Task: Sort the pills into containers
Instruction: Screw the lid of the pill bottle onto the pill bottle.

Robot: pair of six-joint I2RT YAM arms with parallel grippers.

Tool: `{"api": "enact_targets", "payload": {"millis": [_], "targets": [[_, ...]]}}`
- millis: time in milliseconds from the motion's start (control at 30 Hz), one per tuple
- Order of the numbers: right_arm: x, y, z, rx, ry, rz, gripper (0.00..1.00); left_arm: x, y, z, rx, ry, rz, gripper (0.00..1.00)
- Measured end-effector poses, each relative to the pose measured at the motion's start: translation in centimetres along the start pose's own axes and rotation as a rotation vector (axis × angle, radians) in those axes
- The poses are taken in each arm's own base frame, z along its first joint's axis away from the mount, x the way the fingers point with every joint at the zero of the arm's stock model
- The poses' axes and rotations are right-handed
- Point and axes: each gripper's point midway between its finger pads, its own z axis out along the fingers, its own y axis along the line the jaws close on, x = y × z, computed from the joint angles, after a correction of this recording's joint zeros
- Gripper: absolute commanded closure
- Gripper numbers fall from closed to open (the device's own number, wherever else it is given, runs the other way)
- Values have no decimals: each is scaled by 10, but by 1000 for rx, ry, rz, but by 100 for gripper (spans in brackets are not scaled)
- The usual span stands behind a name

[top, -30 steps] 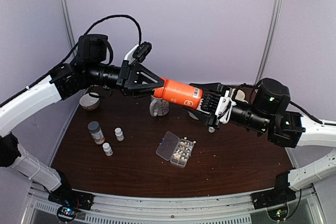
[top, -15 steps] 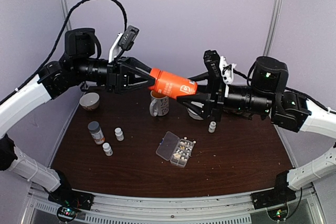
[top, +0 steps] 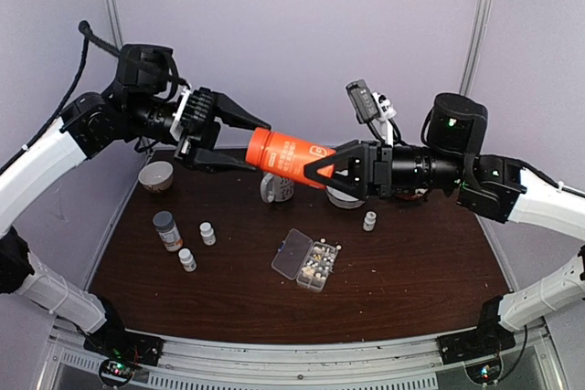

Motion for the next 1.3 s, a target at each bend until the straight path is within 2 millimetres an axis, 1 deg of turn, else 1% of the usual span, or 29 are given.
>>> {"api": "enact_targets", "payload": {"millis": [100, 200, 233, 300, 400, 500, 633, 667, 800, 933, 1000, 1033, 1067, 1100, 1233, 1300], "targets": [[11, -9, 5, -24, 16, 105, 100, 14, -6, -1, 8, 61, 135, 100], [18, -18, 7, -35, 17, 181, 100, 26, -8, -1, 11, 114, 224, 100], [19, -20, 7, -35, 16, 198, 100, 29, -8, -1, 10, 125, 246, 95], [20, -21, 7, -33, 16, 216, 100, 33, -9, -1, 3, 138, 278, 76], [20, -24, 6, -24, 19, 219, 100, 36, -9, -1, -26, 138, 306, 56], [22, -27, 5, -17, 28, 221, 100, 39, -10, 1, -53, 132, 308, 45], [21, -26, 3, -33, 35, 242, 100, 39, -8, 3, -78, 117, 338, 22], [20, -24, 3, -44, 34, 249, 100, 38, -8, 5, -83, 111, 349, 20], [14, -15, 3, -89, 25, 260, 100, 36, -6, 7, -93, 100, 377, 19], [11, -10, 3, -110, 19, 258, 100, 34, -4, 7, -101, 95, 388, 21], [11, -10, 3, -111, 20, 258, 100, 33, -4, 7, -104, 92, 393, 20], [11, -10, 3, -111, 20, 258, 100, 32, -4, 7, -104, 88, 395, 18], [11, -11, 3, -110, 21, 258, 100, 32, -4, 7, -103, 85, 396, 13], [12, -11, 3, -110, 21, 257, 100, 31, -5, 7, -100, 79, 396, 11], [13, -13, 4, -106, 25, 256, 100, 29, -8, 8, -87, 57, 398, 11], [14, -15, 6, -104, 28, 257, 100, 28, -9, 9, -82, 48, 399, 14]]}}
